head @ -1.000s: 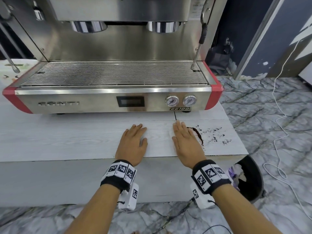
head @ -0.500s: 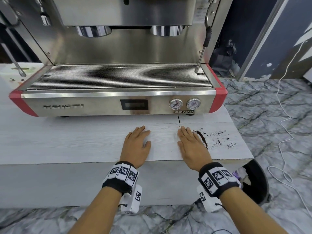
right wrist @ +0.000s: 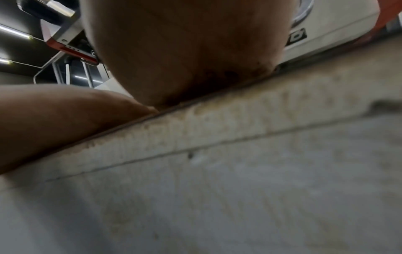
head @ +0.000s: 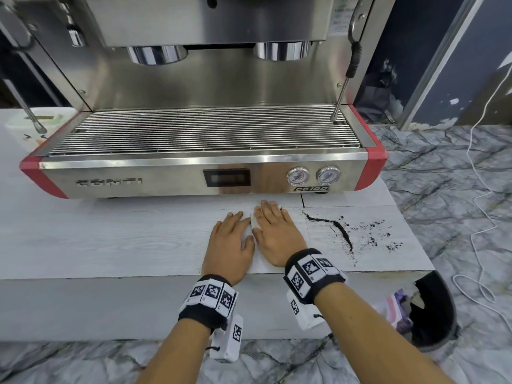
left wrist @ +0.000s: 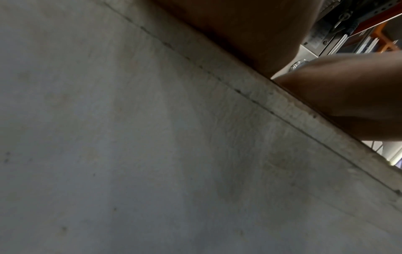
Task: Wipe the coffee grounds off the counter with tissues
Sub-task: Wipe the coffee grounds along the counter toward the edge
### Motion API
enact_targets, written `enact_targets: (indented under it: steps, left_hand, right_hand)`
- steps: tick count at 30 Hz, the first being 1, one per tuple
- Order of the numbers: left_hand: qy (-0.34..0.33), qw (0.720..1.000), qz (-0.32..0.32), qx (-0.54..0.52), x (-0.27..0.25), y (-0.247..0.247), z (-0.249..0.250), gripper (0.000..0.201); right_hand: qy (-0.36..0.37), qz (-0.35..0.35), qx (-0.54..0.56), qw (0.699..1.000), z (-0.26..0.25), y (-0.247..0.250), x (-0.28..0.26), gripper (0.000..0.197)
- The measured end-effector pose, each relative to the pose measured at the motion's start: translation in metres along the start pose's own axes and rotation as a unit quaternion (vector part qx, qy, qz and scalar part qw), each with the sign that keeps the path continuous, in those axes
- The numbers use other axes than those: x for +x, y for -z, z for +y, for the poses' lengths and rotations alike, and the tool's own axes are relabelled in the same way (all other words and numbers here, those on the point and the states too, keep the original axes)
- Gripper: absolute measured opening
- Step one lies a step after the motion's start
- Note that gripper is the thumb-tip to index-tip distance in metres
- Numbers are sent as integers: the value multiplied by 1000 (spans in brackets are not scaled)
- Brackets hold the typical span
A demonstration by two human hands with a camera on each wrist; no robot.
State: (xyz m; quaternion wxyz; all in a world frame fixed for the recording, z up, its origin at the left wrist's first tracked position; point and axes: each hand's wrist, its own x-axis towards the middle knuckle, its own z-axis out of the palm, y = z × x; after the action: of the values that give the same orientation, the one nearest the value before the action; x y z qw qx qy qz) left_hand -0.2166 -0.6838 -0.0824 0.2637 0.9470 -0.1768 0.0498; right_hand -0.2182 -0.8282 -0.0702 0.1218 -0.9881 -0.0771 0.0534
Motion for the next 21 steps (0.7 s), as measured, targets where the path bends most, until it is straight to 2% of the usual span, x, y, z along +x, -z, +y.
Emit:
enact_targets:
  steps: [8, 12, 14, 17, 21]
  left_hand:
    - [5, 1000, -8, -7, -1, 1, 1, 51]
    - [10, 1000, -10, -9, -2, 2, 2, 50]
    - [9, 1000, -14, -8, -2, 2, 2, 49]
    - [14, 1000, -12, -6, -2, 1, 1, 50]
    - [10, 1000, -8, 0, -1, 0, 3, 53]
  right_hand:
    - [-43, 25, -15, 999, 41, 6, -3, 58]
    - [-71, 29, -21, 997, 58, 10, -14, 77]
    - [-96, 27, -24, 995, 62, 13, -18, 70]
    - [-109, 30, -10, 994, 50, 18, -19, 59]
    - [-49, 32, 15, 998, 10, 7, -12, 60]
